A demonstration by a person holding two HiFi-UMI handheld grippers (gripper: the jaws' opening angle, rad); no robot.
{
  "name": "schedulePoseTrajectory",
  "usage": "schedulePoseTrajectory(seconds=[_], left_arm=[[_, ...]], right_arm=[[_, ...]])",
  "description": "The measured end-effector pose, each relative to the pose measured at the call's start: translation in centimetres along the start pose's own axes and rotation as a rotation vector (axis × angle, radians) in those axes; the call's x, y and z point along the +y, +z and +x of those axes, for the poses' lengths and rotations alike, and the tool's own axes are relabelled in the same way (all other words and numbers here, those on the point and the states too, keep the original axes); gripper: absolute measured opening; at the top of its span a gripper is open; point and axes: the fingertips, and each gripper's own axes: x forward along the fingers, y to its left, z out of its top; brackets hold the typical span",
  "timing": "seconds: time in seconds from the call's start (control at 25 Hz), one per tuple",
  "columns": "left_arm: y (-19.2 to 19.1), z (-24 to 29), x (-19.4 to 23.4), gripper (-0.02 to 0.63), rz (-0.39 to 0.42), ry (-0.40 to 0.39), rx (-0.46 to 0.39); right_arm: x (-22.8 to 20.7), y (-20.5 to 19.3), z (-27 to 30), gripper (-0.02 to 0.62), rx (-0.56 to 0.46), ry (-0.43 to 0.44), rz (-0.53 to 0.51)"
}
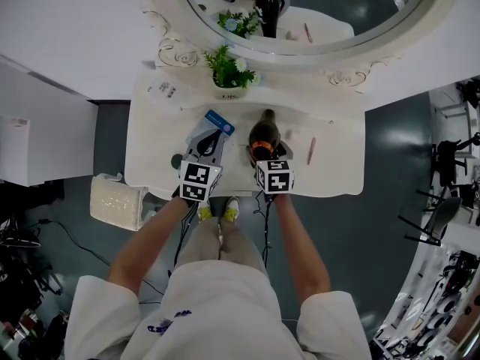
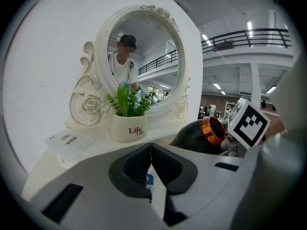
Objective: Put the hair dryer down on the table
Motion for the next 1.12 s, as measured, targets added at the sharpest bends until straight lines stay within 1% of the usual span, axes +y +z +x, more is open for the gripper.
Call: schedulePoseTrajectory(seconds=[0.04, 0.12, 0.24, 0.32, 0.4, 0.48, 0.56, 0.6, 0.8, 1.04, 1.12], left_arm=[[0.0, 0.0, 0.0, 0.011, -0.001, -0.002, -0.001], [0.0, -0.1, 0.1, 0.011, -0.009, -0.001, -0.003], [-0.2, -0.5, 0.2, 0.011, -0.007, 0.000, 0.002], [-0.4, -0.6, 0.4, 0.011, -0.006, 0.003, 0.009], [-0.6, -0.7, 0.5, 0.011, -0.010, 0.007, 0.012], [-0.7, -0.6, 0.4, 0.011, -0.008, 0.000, 0.011], [-0.8, -0.5, 0.4, 0.011, -0.003, -0.006, 0.013], [-1.0, -0.4, 0.5, 0.011, -0.002, -0.006, 0.014], [-1.3, -0.1, 0.2, 0.011, -0.006, -0.007, 0.019], [-1.7, 0.1, 0.5, 0.011, -0.006, -0.001, 0.025], [-1.9, 0.0, 0.4, 0.011, -0.007, -0.002, 0.029]], right_arm=[[0.1, -0.1, 0.1, 0.429, -0.001, 0.006, 0.006], [0.3, -0.2, 0.4, 0.488, -0.003, 0.027, 0.025], [0.6, -0.3, 0.5, 0.507, -0.004, 0.063, 0.047], [0.8, -0.4, 0.8, 0.518, 0.001, 0.071, 0.049], [0.7, -0.5, 1.1, 0.533, 0.009, 0.051, 0.039], [-0.1, -0.5, 1.5, 0.554, 0.005, -0.011, 0.022], [-0.8, -0.3, 2.2, 0.554, 0.003, -0.061, 0.015], [-0.9, -0.2, 2.4, 0.554, 0.008, -0.066, 0.015], [-0.9, -0.5, 2.4, 0.554, 0.032, -0.034, -0.003], [-0.6, -0.5, 1.9, 0.554, 0.017, -0.012, 0.039], [-0.8, -0.9, 1.8, 0.554, 0.016, -0.021, 0.044]])
